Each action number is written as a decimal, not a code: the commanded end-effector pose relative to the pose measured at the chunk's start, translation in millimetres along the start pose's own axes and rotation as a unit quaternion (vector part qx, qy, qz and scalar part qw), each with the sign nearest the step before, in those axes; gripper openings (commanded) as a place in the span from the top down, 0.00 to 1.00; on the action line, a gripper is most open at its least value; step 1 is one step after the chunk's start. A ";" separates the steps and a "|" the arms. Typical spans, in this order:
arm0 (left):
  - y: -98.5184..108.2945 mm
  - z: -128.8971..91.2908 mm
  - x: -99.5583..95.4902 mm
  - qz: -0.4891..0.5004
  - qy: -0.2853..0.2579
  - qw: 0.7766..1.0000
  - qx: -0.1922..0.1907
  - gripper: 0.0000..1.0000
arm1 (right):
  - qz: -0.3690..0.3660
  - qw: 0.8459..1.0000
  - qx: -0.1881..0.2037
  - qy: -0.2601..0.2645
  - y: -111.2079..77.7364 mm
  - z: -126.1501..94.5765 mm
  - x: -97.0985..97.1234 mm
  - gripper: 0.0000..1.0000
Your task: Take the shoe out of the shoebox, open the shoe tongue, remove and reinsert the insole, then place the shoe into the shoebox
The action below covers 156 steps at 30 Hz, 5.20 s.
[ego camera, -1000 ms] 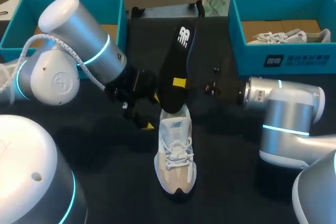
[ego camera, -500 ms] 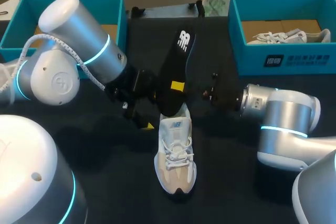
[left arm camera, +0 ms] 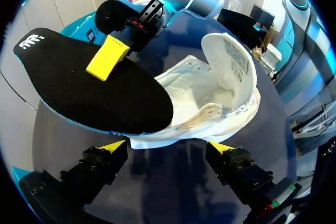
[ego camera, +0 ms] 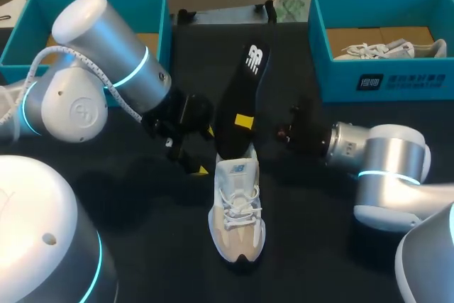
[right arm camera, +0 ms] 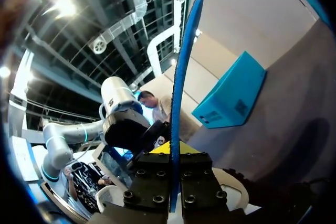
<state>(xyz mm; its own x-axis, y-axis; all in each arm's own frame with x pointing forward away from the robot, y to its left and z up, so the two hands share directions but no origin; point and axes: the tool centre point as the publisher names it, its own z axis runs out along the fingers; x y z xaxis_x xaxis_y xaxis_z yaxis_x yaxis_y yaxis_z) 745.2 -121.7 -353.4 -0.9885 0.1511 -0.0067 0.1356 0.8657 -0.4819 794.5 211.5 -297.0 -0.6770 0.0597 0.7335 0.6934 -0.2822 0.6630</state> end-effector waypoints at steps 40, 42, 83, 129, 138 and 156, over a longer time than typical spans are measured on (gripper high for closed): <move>0.2 0.8 -0.2 0.000 0.000 1.000 0.000 0.00 | -0.073 0.995 0.064 0.017 -10.2 2.4 -0.2 1.00; 0.2 0.8 -0.2 0.000 0.000 1.000 0.000 0.00 | -0.076 0.995 0.066 0.020 -11.2 2.0 -0.8 1.00; 0.2 0.8 -0.2 0.000 0.000 1.000 0.000 0.00 | -0.095 0.992 0.078 -0.025 -52.5 -16.6 -6.5 1.00; 0.2 0.8 -0.2 0.000 0.000 1.000 0.000 0.00 | -0.077 0.986 0.151 -0.001 -81.3 -14.4 9.9 0.78; 0.2 0.8 -0.2 0.000 0.000 1.000 0.000 0.00 | -0.093 0.983 0.160 0.000 -77.0 -10.5 15.2 0.73; 0.2 0.8 -0.2 0.000 0.000 1.000 0.000 0.00 | -0.105 0.977 0.183 -0.028 -61.7 -13.0 12.8 0.71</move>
<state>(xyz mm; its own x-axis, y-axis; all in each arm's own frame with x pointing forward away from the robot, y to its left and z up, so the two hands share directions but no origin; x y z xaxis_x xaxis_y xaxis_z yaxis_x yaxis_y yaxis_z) 745.3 -121.7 -353.4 -0.9885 0.1511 -0.0066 0.1356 0.8657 -0.4819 739.5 217.7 -335.8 -0.8075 0.1318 0.5750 0.5871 0.0853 0.8050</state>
